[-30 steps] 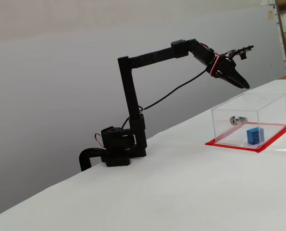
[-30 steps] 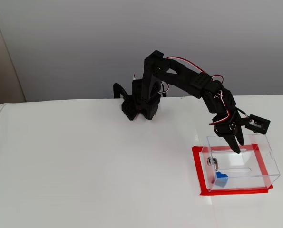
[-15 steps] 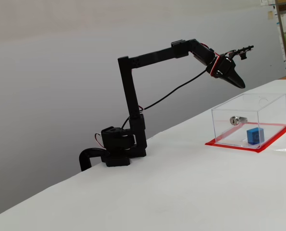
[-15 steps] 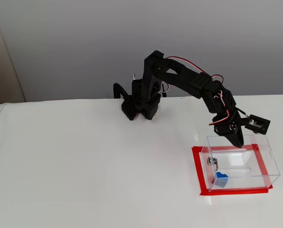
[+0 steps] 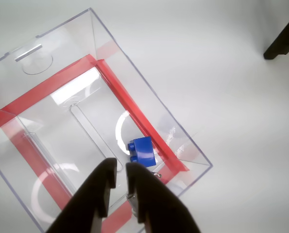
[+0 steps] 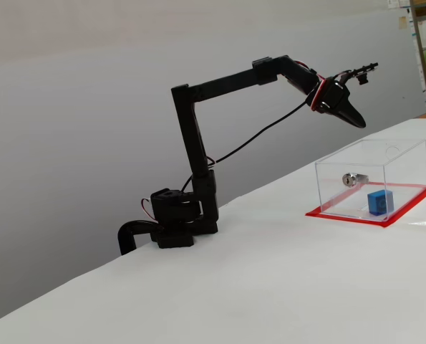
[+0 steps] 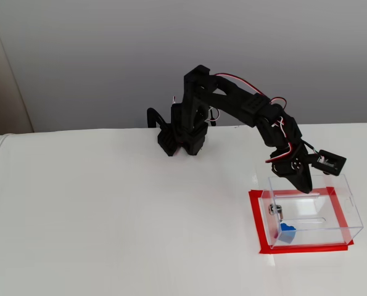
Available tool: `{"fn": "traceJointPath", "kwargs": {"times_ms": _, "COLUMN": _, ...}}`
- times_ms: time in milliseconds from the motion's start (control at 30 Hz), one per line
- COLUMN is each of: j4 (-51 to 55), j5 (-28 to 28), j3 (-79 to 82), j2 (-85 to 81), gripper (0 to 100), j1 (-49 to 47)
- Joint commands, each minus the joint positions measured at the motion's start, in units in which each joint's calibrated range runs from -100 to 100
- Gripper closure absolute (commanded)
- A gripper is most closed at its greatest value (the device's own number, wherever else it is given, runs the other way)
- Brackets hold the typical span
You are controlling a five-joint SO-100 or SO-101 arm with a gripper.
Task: Pick the blue lego brick and place it into the transparent box
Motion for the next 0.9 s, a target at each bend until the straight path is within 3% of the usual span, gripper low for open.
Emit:
{"fn": "traceJointPath", "kwargs": {"times_ms": 0, "j4": -0.8, "j5": -0.1, "j3": 1.6, "j2": -7.8, "gripper": 97, "j1": 5.1}}
{"fn": "traceJointPath", "kwargs": {"times_ms": 867, "j4": -0.9, "j5": -0.2, "j3": 47.8, "j2": -57.6, "gripper": 97, "j1": 45.0}}
